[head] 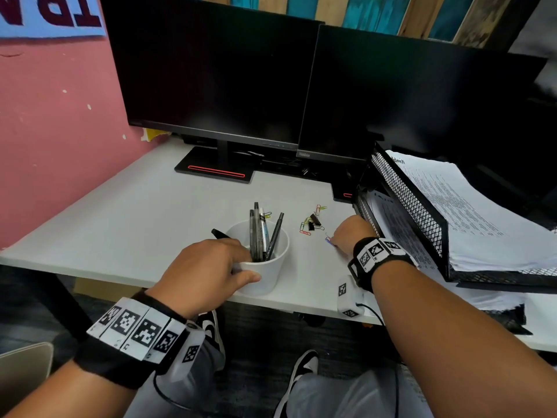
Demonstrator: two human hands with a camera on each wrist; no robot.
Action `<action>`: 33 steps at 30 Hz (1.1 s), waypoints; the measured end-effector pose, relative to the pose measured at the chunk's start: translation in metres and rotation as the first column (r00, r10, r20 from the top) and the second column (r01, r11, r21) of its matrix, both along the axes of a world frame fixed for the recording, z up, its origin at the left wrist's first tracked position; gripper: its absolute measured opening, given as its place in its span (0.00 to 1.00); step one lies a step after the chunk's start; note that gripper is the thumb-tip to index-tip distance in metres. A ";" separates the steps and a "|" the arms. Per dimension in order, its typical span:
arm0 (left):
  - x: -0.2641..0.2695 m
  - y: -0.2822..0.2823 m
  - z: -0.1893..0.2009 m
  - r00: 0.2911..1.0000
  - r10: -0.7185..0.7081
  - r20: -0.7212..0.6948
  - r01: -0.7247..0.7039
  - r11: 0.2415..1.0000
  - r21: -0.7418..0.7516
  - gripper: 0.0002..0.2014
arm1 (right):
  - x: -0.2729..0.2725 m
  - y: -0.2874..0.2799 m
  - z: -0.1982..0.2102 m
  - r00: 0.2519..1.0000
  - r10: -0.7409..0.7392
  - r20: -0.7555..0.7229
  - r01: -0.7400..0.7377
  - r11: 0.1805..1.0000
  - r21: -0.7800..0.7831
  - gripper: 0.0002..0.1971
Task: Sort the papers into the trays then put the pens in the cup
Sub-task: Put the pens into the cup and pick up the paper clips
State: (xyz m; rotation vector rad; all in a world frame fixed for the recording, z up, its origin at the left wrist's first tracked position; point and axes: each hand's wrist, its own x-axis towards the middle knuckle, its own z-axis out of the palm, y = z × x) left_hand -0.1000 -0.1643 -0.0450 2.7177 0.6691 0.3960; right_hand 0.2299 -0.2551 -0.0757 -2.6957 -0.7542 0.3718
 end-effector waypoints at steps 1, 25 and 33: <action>0.000 0.000 0.000 1.000 0.001 0.002 -0.001 1.000 -0.003 0.12 | -0.002 0.000 0.003 1.000 0.002 0.009 -0.002 1.000 -0.017 0.17; 0.008 -0.011 0.005 1.000 -0.024 -0.016 0.024 1.000 -0.006 0.15 | -0.108 -0.009 0.117 0.813 0.581 0.025 -0.552 0.758 0.349 0.05; 0.010 -0.017 0.010 0.999 -0.038 -0.033 0.038 0.999 0.002 0.19 | -0.128 -0.001 0.117 0.709 0.703 -0.062 -0.671 0.699 0.246 0.20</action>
